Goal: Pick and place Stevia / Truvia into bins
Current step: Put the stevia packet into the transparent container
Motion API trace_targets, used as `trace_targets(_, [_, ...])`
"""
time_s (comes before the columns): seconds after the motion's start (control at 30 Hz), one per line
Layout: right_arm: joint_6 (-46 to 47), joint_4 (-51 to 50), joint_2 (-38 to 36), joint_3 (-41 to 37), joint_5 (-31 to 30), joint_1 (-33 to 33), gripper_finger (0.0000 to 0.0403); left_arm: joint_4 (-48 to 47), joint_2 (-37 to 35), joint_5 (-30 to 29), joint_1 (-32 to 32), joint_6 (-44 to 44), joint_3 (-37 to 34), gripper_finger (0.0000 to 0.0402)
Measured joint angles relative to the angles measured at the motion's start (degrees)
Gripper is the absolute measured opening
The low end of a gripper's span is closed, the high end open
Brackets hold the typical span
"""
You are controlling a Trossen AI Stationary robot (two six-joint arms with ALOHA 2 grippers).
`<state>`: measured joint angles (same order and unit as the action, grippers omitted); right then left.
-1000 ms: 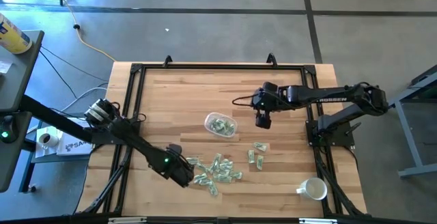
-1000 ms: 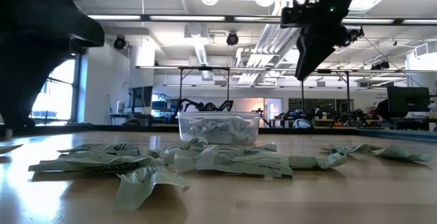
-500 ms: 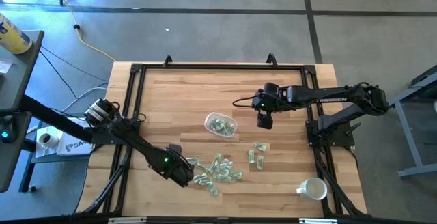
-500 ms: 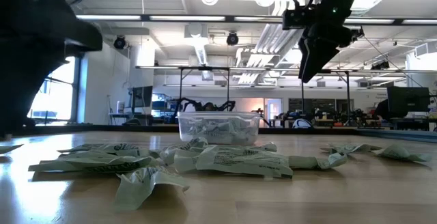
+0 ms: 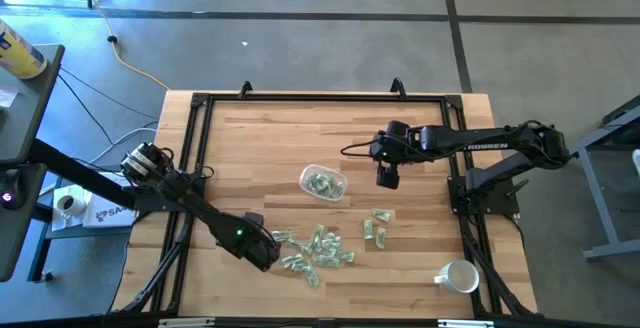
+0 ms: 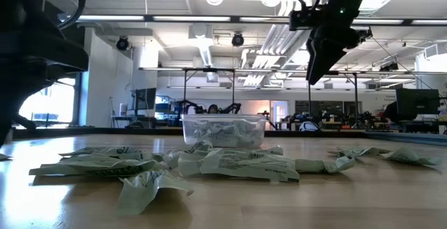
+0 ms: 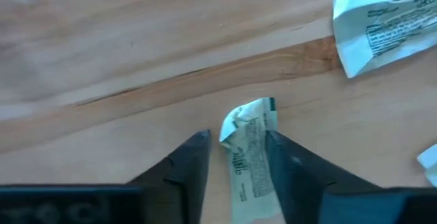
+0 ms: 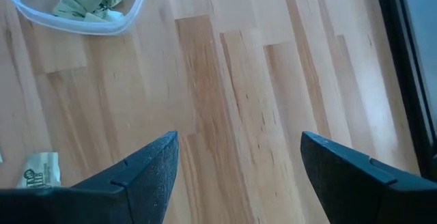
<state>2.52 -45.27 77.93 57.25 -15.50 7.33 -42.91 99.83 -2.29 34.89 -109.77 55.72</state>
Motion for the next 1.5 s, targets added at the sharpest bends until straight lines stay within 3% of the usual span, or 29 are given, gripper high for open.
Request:
trace_targets(0.23, [-0.1,0.6,-0.2,0.0,-2.8,0.0,0.0296,-2.9,0.1,-5.6,-3.2,6.3,-0.2,0.0046])
trace_targets(0.3, [0.0,1.1,-0.4,0.0,-3.8,-0.3,0.0296,-3.5,0.0,-7.1,-5.0,9.0,-0.2,0.0028])
trace_targets(0.57, [2.3,0.3,-5.3,0.0,-8.8,-0.4,0.0296,-4.9,-5.1,-13.1,-15.1,26.5,-0.3,0.0048])
trace_targets(0.7, [5.4,-1.4,-7.2,0.0,-8.9,-0.4,0.0296,-3.5,-8.4,-14.4,-21.8,39.3,-0.3,0.003])
trace_targets(0.83, [8.1,-4.3,-7.5,0.0,-9.4,-0.4,0.0296,3.7,-10.1,-13.8,-28.2,53.0,-0.3,0.0028])
trace_targets(1.0, [11.2,-6.4,-7.5,0.0,-9.4,-0.4,0.0296,17.4,-10.4,-8.3,-35.2,66.7,-0.3,0.0028])
trace_targets(1.23, [14.0,-7.4,-7.5,0.0,-9.2,-0.4,0.0296,23.2,-10.3,-4.6,-41.5,74.2,2.6,0.0028])
trace_targets(1.5, [14.1,-7.3,-7.3,0.0,-8.0,-0.4,0.0296,25.2,-3.0,1.1,-43.2,79.5,6.8,0.0033])
